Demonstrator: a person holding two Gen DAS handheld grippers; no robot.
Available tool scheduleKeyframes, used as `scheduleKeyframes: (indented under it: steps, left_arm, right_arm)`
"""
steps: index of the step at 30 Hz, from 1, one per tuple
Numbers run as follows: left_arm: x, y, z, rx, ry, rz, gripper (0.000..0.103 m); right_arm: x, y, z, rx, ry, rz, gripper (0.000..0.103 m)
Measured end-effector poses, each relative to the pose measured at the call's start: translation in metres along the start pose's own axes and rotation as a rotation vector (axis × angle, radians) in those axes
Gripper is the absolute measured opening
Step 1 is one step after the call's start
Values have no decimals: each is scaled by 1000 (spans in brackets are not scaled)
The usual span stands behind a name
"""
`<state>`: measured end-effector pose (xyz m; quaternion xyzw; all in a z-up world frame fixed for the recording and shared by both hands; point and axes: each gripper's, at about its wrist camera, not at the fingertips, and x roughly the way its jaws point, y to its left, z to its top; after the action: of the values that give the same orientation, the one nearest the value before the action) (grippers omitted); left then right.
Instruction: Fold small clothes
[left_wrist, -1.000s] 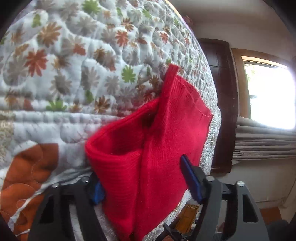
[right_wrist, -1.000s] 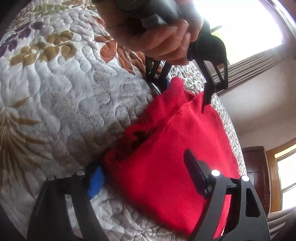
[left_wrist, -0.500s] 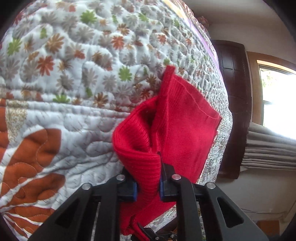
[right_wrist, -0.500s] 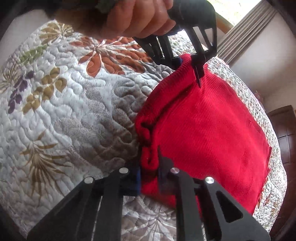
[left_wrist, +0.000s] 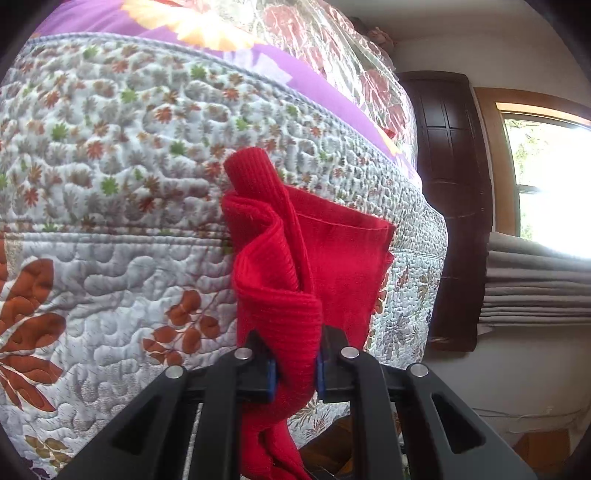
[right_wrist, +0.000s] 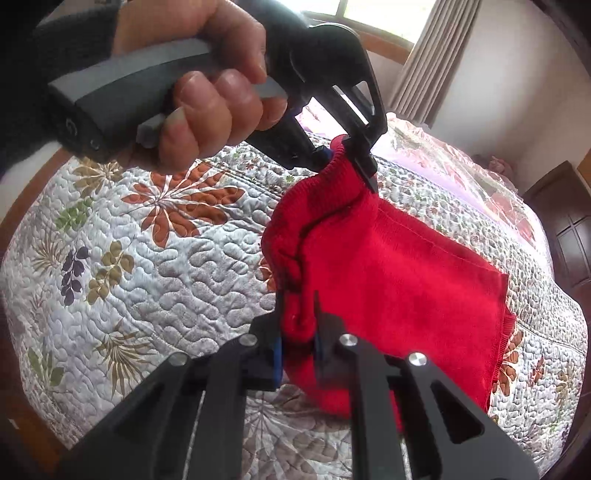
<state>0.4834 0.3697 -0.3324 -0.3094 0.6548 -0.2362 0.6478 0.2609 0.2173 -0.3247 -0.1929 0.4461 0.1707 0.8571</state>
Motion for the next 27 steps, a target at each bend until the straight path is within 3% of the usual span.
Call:
scheduleKeyframes:
  steps: [13,27]
  left_arm:
    - [13,-76,-3,34,-13,36,13]
    - [19,-120,-8,34,-30,89,13]
  right_arm:
    - [-39,-51,-5,76,-49,-13,10]
    - [-67,-91,-15,180,-78,-15,10]
